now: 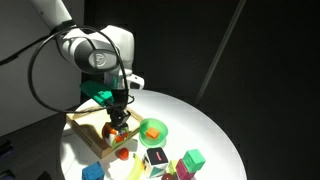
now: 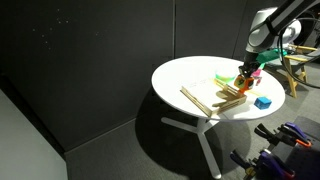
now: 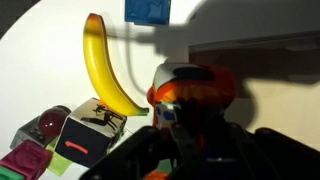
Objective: Move the orange and white blocks onto the tray
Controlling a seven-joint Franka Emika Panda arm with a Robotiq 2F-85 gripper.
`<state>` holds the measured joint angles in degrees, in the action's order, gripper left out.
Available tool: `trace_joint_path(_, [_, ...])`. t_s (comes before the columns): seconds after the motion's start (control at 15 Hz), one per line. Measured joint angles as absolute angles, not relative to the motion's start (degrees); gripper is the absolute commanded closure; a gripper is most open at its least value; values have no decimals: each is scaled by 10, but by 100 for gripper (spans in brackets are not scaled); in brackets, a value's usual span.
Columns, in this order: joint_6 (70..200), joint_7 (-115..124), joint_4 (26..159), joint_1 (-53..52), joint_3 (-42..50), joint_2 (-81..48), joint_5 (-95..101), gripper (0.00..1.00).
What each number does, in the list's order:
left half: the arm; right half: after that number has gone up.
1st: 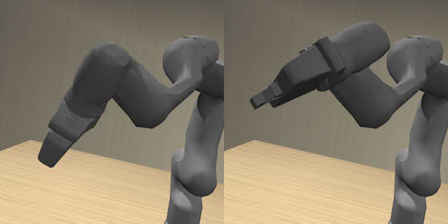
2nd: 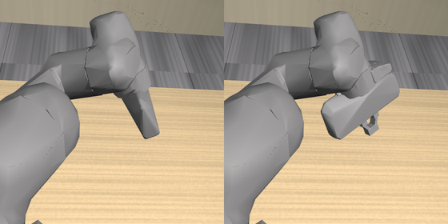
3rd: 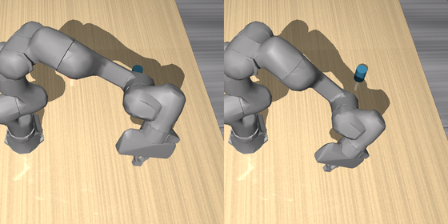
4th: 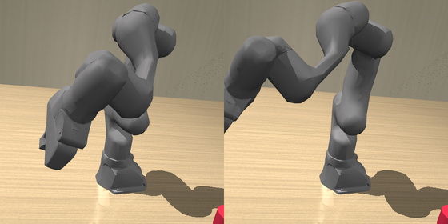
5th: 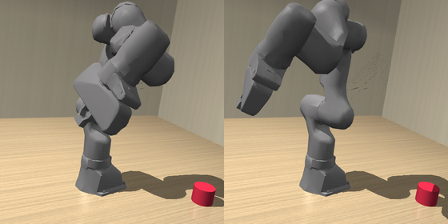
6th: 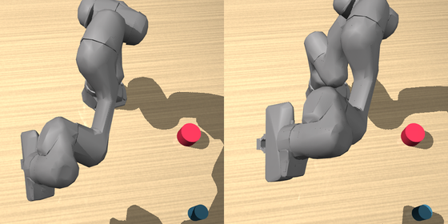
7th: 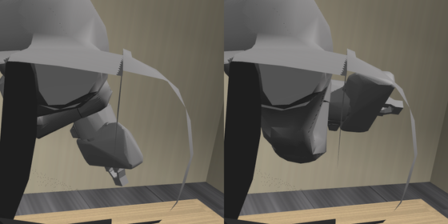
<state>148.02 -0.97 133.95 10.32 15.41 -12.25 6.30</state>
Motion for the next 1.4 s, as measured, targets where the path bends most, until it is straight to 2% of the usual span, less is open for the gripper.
trace_joint_path(0.67, [1438, 70, 1285, 56, 129, -141, 94, 92])
trace_joint_path(1.4, [1410, 135, 1179, 10, 120, -251, 101, 92])
